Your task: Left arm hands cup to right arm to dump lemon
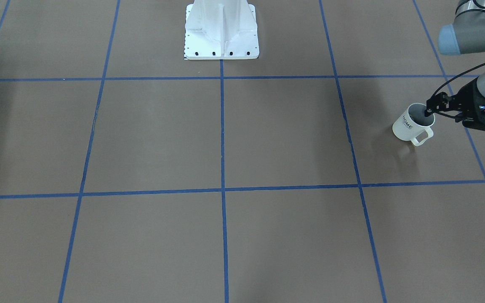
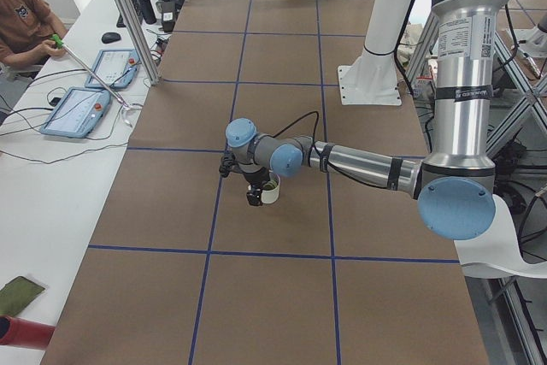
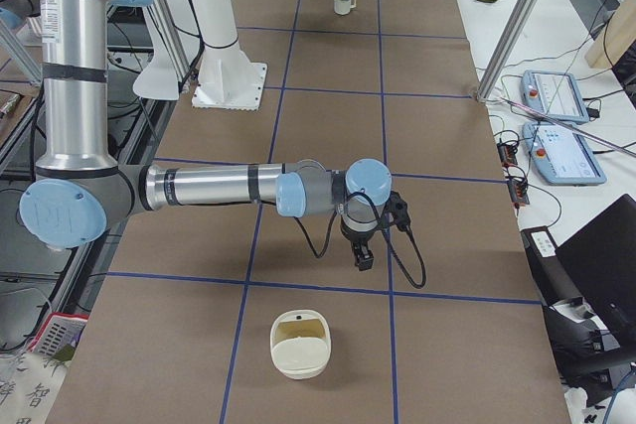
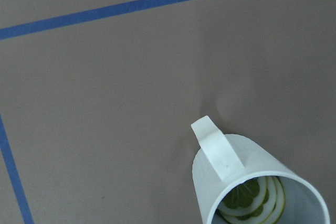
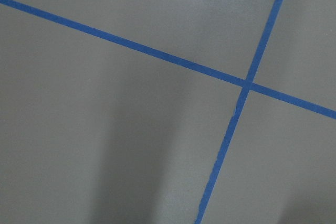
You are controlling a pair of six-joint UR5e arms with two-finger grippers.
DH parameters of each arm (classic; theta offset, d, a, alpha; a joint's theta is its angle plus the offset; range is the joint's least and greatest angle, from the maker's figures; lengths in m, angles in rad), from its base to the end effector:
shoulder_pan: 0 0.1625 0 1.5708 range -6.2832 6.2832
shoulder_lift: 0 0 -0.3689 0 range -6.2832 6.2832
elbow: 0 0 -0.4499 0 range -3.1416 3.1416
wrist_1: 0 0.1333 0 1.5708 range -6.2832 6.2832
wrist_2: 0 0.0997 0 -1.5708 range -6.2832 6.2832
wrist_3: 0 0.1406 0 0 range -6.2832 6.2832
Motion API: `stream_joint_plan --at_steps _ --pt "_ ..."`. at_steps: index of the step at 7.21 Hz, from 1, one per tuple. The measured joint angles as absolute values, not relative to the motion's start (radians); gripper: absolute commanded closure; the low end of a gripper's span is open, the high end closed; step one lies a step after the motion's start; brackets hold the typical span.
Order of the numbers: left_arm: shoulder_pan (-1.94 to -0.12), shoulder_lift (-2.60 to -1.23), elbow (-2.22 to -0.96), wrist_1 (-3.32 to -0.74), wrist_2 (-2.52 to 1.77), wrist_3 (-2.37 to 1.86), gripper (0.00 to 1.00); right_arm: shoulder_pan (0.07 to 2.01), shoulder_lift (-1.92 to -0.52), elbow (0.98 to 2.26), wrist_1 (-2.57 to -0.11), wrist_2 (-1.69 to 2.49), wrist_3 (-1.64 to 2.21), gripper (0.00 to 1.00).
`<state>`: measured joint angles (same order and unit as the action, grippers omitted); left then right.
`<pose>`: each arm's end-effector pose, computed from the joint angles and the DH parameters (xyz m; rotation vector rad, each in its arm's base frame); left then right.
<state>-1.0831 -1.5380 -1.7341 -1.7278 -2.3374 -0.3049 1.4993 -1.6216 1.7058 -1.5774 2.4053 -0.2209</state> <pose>0.2300 -0.5100 0.5415 -0.0419 0.8101 0.2829 -0.0093 -0.5370 0.5795 0.1356 -0.8298 -0.3074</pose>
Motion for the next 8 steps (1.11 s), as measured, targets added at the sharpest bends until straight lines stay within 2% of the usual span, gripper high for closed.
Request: stream_joint_plan --at_steps 1,2,3,4,8 --pt "-1.062 -1.538 -1.731 -1.734 -2.337 -0.316 0.34 1.499 -1.622 1.706 -1.576 2.405 -0.221 0.00" --pt "-1.050 -1.538 -1.729 -1.737 -2.336 -0.324 0.70 1.499 -1.621 1.706 -1.575 2.405 -0.222 0.00" --pt "-1.046 -1.539 -1.728 -1.739 -2.333 -0.327 0.96 1.498 -1.622 1.706 -1.574 2.405 -0.222 0.00" --pt "-1.044 -1.541 -1.726 -1.739 -2.331 -0.328 1.00 1.498 -1.622 1.705 -1.574 2.405 -0.222 0.00" --pt "-1.065 -1.570 -1.756 -1.725 -2.330 -0.333 1.00 1.497 -1.623 1.703 -1.574 2.406 -0.221 0.00"
